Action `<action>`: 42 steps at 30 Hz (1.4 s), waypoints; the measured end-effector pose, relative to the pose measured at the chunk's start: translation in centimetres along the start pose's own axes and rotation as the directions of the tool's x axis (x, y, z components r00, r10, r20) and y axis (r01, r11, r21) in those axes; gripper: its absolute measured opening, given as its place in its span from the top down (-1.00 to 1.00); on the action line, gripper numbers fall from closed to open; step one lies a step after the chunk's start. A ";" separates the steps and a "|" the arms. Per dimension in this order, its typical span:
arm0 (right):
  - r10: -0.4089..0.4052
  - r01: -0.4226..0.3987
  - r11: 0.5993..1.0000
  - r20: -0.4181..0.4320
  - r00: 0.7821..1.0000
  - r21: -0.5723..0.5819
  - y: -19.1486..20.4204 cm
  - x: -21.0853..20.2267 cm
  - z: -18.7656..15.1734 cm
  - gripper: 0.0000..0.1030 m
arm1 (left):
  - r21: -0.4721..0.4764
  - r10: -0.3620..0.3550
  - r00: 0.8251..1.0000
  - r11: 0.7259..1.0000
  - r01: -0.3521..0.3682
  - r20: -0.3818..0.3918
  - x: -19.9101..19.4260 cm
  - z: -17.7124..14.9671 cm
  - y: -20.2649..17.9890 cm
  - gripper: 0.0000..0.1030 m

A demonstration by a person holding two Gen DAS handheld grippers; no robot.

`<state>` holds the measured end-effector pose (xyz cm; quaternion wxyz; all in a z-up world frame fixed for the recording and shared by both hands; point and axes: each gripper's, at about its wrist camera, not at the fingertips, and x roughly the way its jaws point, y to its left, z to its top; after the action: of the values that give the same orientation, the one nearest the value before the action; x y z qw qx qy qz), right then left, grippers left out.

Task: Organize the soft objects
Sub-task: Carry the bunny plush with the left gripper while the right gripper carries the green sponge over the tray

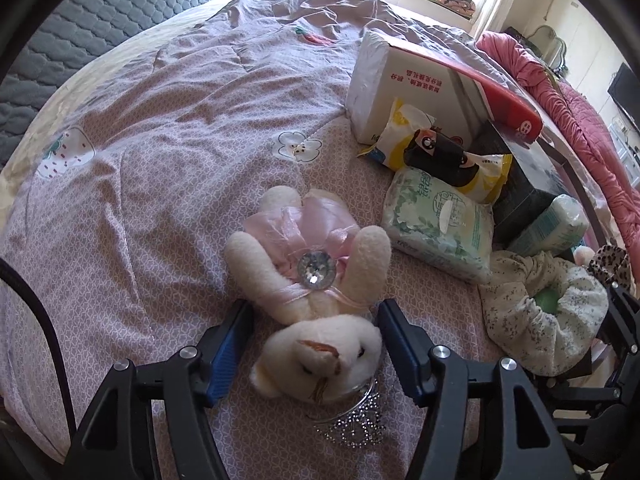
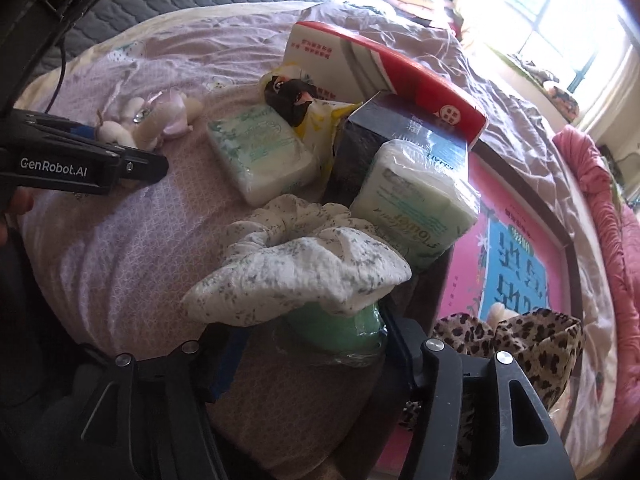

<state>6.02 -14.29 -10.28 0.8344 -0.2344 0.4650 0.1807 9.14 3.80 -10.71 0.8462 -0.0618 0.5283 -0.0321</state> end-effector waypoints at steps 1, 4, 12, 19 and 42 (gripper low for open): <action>-0.013 0.013 1.000 -0.003 1.000 0.000 -0.1 0.0 0.0 -0.11 | 0.006 0.005 1.000 1.000 -0.005 0.003 0.0 -0.1 0.0 -0.25; 0.022 -0.022 0.998 0.007 1.000 0.062 -1.4 -0.4 0.0 0.08 | 0.030 0.024 1.000 0.999 -0.025 0.014 -0.2 -0.2 -0.4 -0.10; 0.079 -0.097 0.979 0.102 0.992 0.180 -3.6 -3.2 0.0 0.10 | 0.017 -0.057 0.997 0.998 0.057 0.041 -1.2 -0.2 0.5 0.19; 0.059 -0.096 0.974 0.181 0.982 0.206 -4.0 -5.9 0.5 0.10 | 0.018 -0.165 0.980 0.986 0.164 0.113 -3.6 -0.2 0.1 0.19; -0.011 -0.074 0.955 0.283 0.959 0.286 -6.1 -9.7 0.2 0.10 | 0.089 -0.175 0.961 0.983 0.159 0.214 -9.4 -1.1 -3.4 0.19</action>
<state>4.43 -20.02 -0.54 0.9144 -0.0723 0.3672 0.1545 4.05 1.44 -2.34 0.8957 -0.0792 0.4222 -0.1152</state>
